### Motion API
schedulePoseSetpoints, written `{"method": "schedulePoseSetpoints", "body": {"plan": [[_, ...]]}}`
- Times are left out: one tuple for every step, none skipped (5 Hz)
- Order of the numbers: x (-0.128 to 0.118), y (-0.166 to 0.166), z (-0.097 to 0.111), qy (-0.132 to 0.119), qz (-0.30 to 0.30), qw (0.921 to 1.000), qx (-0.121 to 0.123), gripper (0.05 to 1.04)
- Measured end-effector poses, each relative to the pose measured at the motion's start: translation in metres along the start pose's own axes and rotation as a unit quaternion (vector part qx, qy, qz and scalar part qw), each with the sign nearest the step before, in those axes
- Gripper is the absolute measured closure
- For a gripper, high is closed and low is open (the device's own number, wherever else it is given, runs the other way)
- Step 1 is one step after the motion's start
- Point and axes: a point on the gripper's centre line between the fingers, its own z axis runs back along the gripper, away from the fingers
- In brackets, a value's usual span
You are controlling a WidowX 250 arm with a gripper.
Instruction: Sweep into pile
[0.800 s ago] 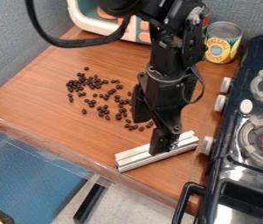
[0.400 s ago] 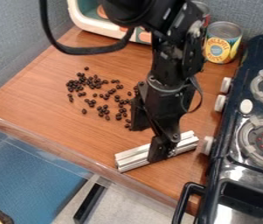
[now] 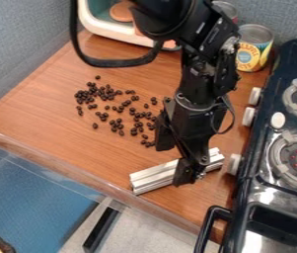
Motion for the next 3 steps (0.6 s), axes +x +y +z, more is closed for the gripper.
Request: {"method": "schedulePoseSetpoints", "body": {"plan": [[0.004,0.002,-0.006,0.004,-0.016,0.9999,-0.001,0.121],[0.005,0.002,-0.011,0.016,-0.028,0.9994,-0.006,0.405],[0.002,0.002,-0.016,0.032,-0.033,0.9989,-0.007,0.707]]}}
